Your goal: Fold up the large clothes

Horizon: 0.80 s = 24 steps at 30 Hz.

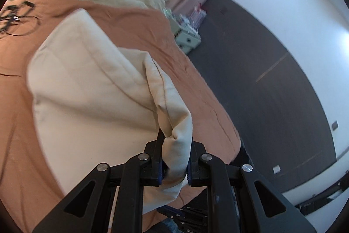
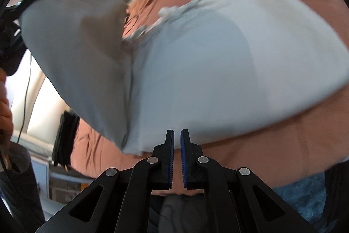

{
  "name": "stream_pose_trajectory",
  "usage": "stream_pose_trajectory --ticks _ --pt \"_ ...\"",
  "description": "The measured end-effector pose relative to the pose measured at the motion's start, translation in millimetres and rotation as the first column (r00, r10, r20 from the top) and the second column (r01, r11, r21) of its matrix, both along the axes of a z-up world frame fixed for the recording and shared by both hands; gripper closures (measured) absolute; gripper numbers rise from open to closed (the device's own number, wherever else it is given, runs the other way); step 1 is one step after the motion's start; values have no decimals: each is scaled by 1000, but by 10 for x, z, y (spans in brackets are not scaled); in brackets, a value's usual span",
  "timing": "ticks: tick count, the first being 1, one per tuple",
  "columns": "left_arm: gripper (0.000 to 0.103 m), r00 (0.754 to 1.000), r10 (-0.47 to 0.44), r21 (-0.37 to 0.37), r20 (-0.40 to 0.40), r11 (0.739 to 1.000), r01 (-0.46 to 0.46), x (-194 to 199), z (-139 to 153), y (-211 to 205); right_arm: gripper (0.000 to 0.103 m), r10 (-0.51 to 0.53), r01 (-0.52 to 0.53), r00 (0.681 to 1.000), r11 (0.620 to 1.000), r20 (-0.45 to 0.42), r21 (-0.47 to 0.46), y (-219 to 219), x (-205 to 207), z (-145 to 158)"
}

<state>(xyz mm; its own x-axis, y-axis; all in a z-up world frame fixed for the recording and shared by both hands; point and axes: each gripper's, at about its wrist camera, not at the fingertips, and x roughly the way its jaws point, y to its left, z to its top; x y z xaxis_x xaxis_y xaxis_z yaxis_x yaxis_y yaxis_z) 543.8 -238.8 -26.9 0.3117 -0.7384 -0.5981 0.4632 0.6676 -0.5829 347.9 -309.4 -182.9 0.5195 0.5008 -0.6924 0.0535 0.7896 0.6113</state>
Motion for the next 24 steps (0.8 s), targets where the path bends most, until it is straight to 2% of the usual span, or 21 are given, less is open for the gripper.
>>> stream_pose_trajectory --ticks 4,8,16,17,19,21,24 --pt "87 994 -86 45 -75 995 89 13 -361 -625 96 -72 72 997 997 -3 4 -350 -142 -27" --pt "87 981 -144 132 -133 978 161 -84 -751 -1143 96 -147 147 989 989 -28 1 -675 -283 -118" --pt "85 965 -196 140 -172 965 221 -127 -953 -1380 95 -242 245 967 969 -74 31 -1113 -443 -306" --pt "77 961 -200 130 -192 965 227 -128 -977 -1378 95 -250 254 965 966 -73 40 -1151 -447 -306" --pt "62 951 -209 108 -229 965 238 -128 -1009 -1386 85 -264 268 962 962 -71 52 -1249 -468 -294" --pt "42 938 -227 95 -261 961 259 -128 -1023 -1346 58 -284 287 957 956 -59 65 -1330 -505 -266" --pt "28 951 -202 93 -236 969 229 -142 -932 -1225 54 -284 286 958 953 -31 100 -1420 -536 -200"
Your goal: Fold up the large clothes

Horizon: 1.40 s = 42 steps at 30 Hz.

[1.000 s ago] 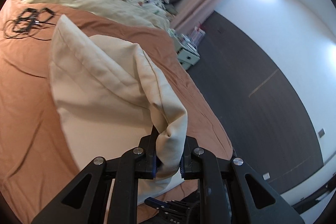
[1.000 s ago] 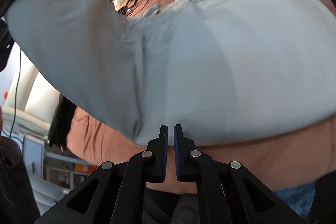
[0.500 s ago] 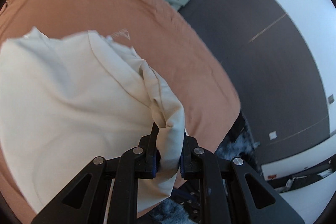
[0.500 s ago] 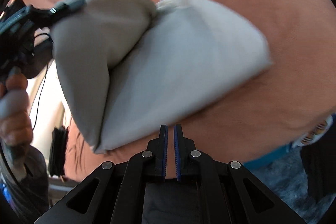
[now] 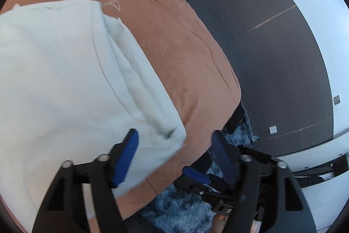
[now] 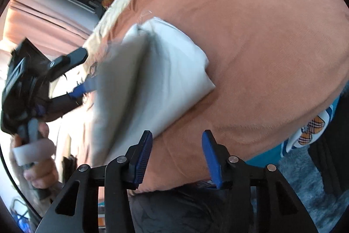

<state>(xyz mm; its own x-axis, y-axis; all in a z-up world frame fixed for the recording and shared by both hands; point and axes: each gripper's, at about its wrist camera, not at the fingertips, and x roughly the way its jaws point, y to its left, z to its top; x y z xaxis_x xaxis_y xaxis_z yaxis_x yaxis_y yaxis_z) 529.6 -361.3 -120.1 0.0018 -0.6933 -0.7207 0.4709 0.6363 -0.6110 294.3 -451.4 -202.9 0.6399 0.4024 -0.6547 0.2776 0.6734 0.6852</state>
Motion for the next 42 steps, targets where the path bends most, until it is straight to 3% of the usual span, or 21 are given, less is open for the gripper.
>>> stream_pose_trajectory --ticks 5,8,14,19,21,24,26,28,29,30,35,42 --pt "28 995 91 -4 32 996 -91 6 90 399 39 43 -44 998 999 46 24 62 129 64" --pt "28 986 155 36 59 987 -157 34 101 740 39 67 -69 996 997 58 31 105 277 83" --pt "28 939 313 152 143 930 -333 29 -21 1726 39 71 -73 997 996 44 59 85 655 30" --pt "28 896 427 204 123 873 -444 -40 -316 2314 51 103 -104 994 993 18 54 115 915 -44" --pt "28 888 454 206 79 864 -460 -96 -500 2421 65 112 -111 994 992 -3 54 133 1016 -102" --pt "28 891 453 197 31 871 -450 -149 -695 2442 88 120 -120 993 991 5 51 133 1101 -102" --pt "28 899 438 167 9 885 -434 -164 -782 2406 91 133 -133 990 991 44 11 144 1098 35" --pt "31 906 422 149 -3 897 -417 -181 -795 2370 92 143 -141 986 990 82 -23 152 1070 192" --pt "42 911 413 134 -1 903 -409 -194 -774 2331 92 149 -145 984 989 101 -39 152 1059 279" --pt "47 916 402 128 0 908 -399 -202 -745 2295 93 153 -147 982 988 115 -54 151 1048 351" --pt "47 928 373 62 8 926 -373 -250 -567 2191 93 139 -122 982 984 128 -131 86 970 501" --pt "47 938 346 53 14 937 -346 -204 -493 2063 93 67 -62 995 995 79 -73 -177 860 183"
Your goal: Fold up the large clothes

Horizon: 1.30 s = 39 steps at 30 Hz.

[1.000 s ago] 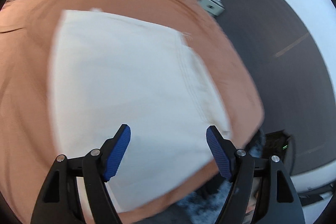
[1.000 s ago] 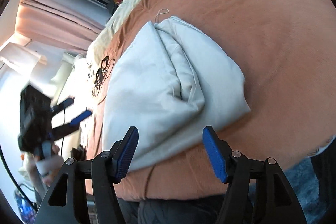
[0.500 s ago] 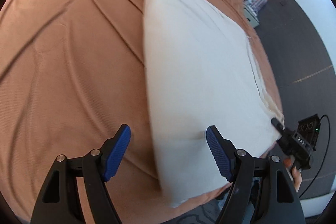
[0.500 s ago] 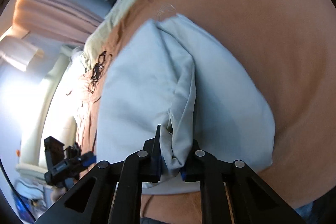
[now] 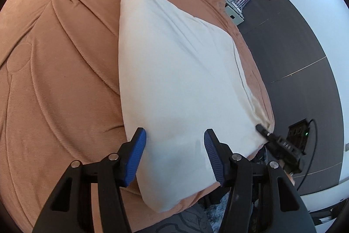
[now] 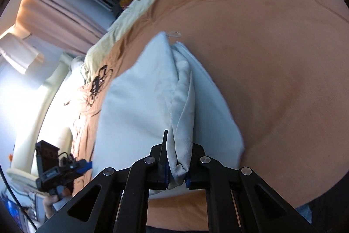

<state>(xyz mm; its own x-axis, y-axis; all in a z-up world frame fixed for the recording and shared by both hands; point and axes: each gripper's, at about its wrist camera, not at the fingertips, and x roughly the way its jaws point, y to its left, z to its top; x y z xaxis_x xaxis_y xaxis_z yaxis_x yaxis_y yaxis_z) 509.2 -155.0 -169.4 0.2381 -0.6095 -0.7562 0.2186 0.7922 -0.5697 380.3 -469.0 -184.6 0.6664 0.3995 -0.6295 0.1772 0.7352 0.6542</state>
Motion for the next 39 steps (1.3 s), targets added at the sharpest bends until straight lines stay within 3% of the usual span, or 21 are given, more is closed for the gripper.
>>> stream_pose_trajectory --ticks 4,7,10,11,12,16,20,24,27,35,39 --pt "47 1000 3 43 -1 999 -3 -24 -4 31 93 -4 4 1000 1000 -31 -3 -35 -100 -173" --pt "47 1000 10 44 -16 999 -10 21 -73 57 84 5 -6 999 1000 -47 -11 -80 -148 -174" --pt "47 999 23 43 -44 999 -21 32 -190 45 62 -5 2 999 998 -42 -67 -130 -104 -68" --pt "47 999 24 40 -46 999 -23 18 -217 53 44 -3 0 999 997 -47 -79 -151 -89 -54" --pt "47 998 28 34 -47 999 -26 3 -242 61 35 -2 -3 998 996 -60 -89 -165 -67 -59" --pt "46 997 37 -8 -70 999 -38 -119 -334 113 36 36 -42 995 997 -95 -63 -171 24 -199" --pt "47 995 38 -18 -87 999 -40 -157 -384 124 57 79 -84 991 996 -110 -40 -71 119 -366" --pt "74 998 30 30 -58 999 -28 -153 -300 55 71 76 -79 993 996 -95 -34 -53 69 -340" --pt "83 999 17 51 -33 999 -15 -154 -168 45 78 76 -77 993 997 -85 -9 -68 22 -295" --pt "87 1000 1 62 3 998 -1 -165 121 223 83 121 -122 989 992 -80 -7 166 -105 -115" --pt "88 1000 -2 81 -3 997 2 -267 132 331 83 155 -155 985 988 -76 3 349 -264 -117"
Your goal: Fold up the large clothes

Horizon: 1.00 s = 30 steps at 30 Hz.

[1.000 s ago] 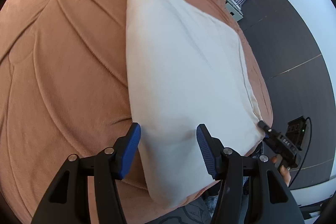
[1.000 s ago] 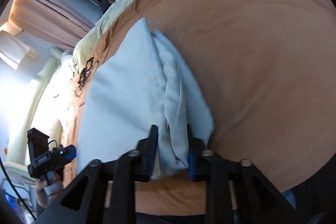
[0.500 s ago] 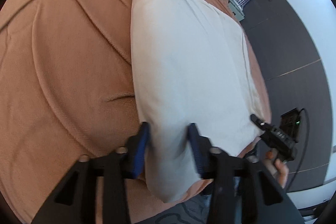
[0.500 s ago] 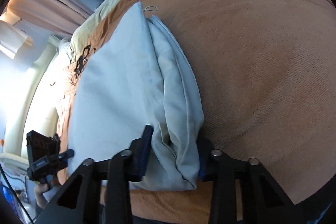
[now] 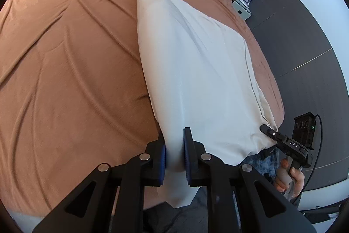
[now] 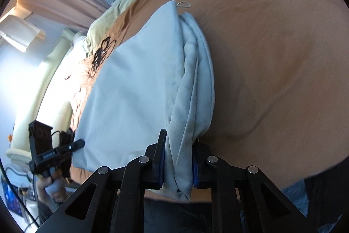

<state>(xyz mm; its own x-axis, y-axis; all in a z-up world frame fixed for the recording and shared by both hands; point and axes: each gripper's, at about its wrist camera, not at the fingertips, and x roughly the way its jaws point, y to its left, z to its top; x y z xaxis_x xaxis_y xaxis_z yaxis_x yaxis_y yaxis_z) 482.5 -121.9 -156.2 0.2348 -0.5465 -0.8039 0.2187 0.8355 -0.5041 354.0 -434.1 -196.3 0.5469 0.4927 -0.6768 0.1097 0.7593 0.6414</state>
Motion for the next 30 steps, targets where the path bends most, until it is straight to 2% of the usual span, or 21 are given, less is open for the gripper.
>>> stream_pose_trajectory --ticks 7,12,14,16,18,19,22,26,30 --pt "88 1000 -7 3 -11 1000 7 -270 39 212 83 29 -29 1000 999 0 40 235 -251 -82" --pt "84 998 -25 -3 -49 1000 24 -310 25 277 83 93 -93 995 995 -20 25 419 -376 -98" --pt "80 997 -21 8 -80 1000 21 -201 -24 253 74 103 -104 994 995 -40 -4 419 -365 -117" --pt "66 995 -10 22 -102 1000 12 -108 -100 257 60 114 -116 993 992 -40 -55 429 -284 -97" --pt "44 998 2 11 -58 1000 -1 -59 -104 329 42 119 -121 992 992 -41 -42 382 -193 -109" --pt "41 999 12 10 -40 1000 -12 -7 -89 318 40 128 -129 991 991 -44 -16 351 -117 -138" --pt "39 999 30 -19 -37 999 -30 162 -105 325 37 119 -121 991 992 -62 -23 260 58 -202" --pt "39 998 56 -15 -36 998 -56 401 -210 334 37 118 -116 992 993 -51 29 110 397 -235" --pt "39 996 78 -23 -41 997 -79 592 -361 311 37 127 -125 990 991 -62 39 81 718 -270"
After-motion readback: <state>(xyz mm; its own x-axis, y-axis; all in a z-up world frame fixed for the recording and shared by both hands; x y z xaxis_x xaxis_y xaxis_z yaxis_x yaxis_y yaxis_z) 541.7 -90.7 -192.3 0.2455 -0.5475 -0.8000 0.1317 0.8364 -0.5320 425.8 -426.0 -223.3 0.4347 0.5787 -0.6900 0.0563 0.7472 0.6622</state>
